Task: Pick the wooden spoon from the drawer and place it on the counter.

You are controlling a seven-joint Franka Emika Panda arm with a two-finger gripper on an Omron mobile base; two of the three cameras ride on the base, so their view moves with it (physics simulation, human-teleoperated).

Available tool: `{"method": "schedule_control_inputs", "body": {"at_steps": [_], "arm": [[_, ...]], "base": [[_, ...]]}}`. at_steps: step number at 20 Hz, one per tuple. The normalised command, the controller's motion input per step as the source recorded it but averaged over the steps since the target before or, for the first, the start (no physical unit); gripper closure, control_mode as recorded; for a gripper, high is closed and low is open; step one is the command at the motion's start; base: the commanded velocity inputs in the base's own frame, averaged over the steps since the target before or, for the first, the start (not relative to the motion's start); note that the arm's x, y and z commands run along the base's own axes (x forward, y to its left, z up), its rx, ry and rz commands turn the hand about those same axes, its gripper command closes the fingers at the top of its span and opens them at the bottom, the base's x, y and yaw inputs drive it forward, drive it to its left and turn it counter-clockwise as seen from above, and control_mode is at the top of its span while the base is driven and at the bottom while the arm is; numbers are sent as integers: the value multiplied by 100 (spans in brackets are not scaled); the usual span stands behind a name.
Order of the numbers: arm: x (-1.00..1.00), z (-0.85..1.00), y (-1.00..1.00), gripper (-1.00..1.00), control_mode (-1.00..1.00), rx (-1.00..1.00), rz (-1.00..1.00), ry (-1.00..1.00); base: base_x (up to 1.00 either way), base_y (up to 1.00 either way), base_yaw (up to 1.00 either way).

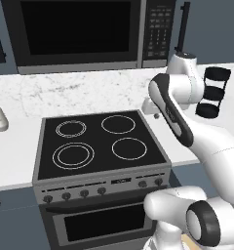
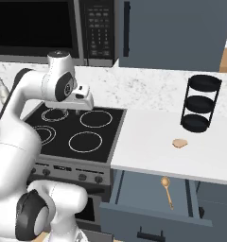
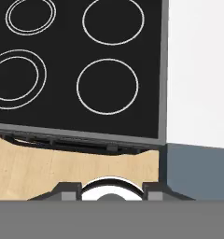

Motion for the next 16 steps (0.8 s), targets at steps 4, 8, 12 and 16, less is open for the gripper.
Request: {"method": "schedule_control_inputs", "body": {"at_steps": [4,8,12,16], "arm": [[-29,-6,-9,-100,-100,0,-5,0],[-72,-20,-89,-100,-100,0,-8,2],[-45,-10,-100,-100,-100,0,-8,16],[-34,-40,-100,-100,-100,0,-8,20]], "base": [[0,0,0],[0,0,0],[0,0,0],[0,0,0]]}}
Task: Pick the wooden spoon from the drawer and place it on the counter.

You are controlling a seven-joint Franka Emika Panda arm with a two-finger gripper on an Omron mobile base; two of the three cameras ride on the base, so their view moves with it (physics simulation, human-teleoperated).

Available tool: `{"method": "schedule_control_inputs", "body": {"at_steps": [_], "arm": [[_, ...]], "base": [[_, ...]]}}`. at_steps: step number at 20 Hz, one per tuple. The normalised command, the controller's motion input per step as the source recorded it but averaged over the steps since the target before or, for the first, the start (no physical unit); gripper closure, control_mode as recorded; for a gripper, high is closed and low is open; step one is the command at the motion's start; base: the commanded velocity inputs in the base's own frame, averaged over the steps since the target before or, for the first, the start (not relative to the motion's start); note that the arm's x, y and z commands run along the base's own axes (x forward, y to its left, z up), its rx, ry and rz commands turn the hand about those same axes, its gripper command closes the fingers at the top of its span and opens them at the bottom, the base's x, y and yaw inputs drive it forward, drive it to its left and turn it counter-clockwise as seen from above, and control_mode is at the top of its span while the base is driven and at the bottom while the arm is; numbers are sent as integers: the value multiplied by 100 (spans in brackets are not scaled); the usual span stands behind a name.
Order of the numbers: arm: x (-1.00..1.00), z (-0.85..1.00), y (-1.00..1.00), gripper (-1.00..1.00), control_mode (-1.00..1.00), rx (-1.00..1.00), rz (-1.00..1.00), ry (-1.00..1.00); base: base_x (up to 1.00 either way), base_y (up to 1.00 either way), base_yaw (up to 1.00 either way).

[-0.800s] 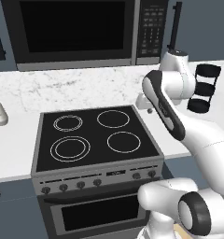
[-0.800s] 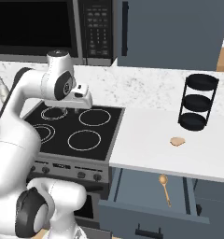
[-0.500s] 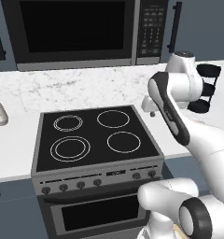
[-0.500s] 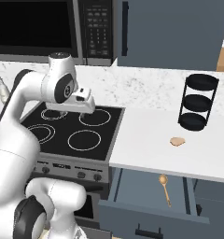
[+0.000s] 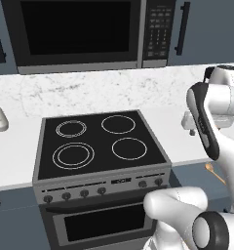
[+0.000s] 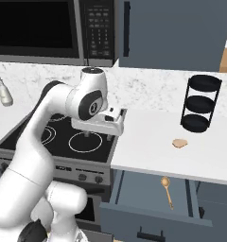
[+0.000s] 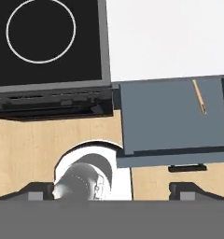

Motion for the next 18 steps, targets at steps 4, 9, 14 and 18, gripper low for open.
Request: {"method": "schedule_control_inputs", "body": {"at_steps": [4,9,14,18], "arm": [[-61,-58,-93,-100,-100,0,-8,19],[-77,-68,-64,-100,-100,0,-10,23],[-36,-35,-57,-100,-100,0,-7,13],[-3,-30,-55,-100,-100,0,-1,1]], "base": [[0,0,0],[0,0,0],[0,0,0],[0,0,0]]}}
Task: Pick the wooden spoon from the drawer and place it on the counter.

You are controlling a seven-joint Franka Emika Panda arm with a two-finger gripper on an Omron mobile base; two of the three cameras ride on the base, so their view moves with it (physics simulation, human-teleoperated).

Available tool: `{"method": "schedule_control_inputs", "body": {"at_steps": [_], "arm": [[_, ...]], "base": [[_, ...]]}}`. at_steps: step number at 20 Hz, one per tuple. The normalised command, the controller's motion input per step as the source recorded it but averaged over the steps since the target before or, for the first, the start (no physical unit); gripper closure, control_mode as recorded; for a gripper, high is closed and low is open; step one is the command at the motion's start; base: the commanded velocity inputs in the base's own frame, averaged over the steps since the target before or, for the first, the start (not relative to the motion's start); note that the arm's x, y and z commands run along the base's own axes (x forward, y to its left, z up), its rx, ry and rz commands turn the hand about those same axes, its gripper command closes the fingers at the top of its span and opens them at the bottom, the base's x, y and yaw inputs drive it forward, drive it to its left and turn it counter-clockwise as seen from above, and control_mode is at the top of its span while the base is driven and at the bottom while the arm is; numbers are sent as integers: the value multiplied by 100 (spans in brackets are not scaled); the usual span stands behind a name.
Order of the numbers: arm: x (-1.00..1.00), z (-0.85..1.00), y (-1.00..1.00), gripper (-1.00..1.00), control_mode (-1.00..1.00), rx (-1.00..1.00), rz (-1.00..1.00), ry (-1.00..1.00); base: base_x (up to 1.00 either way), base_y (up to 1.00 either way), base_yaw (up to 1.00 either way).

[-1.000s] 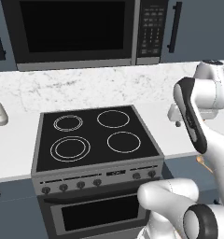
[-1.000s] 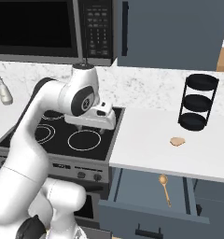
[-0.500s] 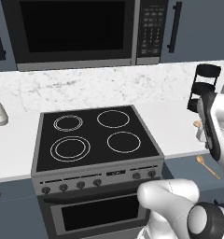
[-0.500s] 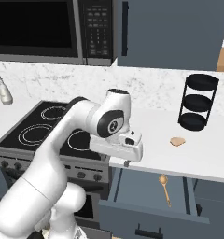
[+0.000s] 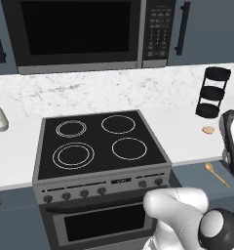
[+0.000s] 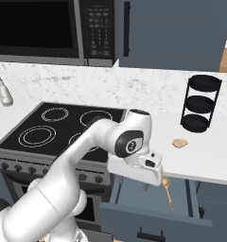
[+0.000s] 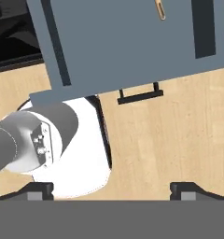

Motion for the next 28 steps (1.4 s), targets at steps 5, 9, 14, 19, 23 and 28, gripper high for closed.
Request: {"method": "schedule_control_inputs", "body": {"at_steps": [5,9,14,19,23,28], "arm": [[1,-63,-63,-100,-100,0,0,0],[32,-60,-49,-100,-100,0,0,-7],[37,-41,-40,-100,-100,0,0,-2],[48,-45,-17,-100,-100,0,0,-3],[39,-31,-7,-100,-100,0,0,-2],[24,-50,-10,-100,-100,0,0,0]], "base": [[0,0,0],[0,0,0],[0,0,0],[0,0,0],[0,0,0],[0,0,0]]}}
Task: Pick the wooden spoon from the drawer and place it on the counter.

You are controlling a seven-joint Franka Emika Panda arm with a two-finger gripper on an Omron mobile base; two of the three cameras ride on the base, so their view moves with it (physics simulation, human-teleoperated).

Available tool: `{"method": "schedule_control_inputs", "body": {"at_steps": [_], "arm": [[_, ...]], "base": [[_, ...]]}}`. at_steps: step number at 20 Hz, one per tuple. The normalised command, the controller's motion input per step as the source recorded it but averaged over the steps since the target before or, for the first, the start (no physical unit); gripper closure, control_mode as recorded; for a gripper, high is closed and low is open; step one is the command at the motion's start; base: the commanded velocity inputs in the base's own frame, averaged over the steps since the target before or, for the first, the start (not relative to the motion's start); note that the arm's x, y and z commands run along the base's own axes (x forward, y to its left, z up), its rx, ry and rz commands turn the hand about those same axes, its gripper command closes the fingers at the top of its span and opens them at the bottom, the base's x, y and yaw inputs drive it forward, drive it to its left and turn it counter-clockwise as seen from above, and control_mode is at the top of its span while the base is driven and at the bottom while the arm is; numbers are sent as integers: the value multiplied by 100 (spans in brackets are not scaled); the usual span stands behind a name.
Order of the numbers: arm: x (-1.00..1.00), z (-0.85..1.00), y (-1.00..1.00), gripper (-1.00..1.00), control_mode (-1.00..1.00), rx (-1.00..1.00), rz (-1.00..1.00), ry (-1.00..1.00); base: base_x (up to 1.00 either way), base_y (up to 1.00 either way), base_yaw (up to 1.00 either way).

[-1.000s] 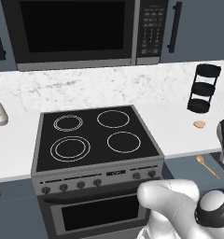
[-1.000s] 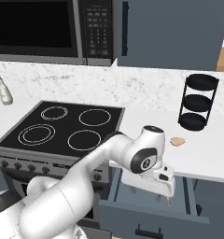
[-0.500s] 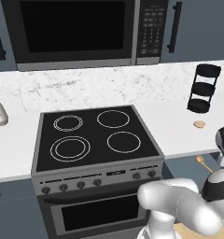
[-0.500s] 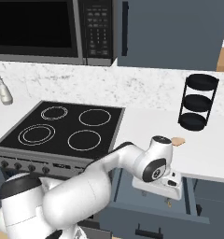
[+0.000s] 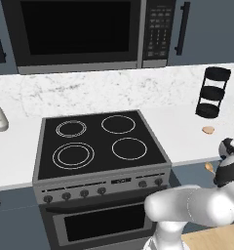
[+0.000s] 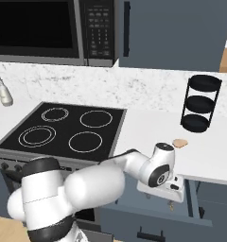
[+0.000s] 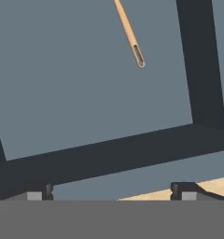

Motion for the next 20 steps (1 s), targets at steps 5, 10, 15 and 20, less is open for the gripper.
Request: {"method": "schedule_control_inputs", "body": {"at_steps": [5,10,15,20], "arm": [[-1,-47,-34,-100,-100,0,0,0],[0,-11,-12,-100,-100,0,0,-3],[-17,-1,-8,-100,-100,0,1,-3],[-57,-5,-16,-100,-100,0,0,0]], "base": [[0,0,0],[0,0,0],[0,0,0],[0,0,0]]}}
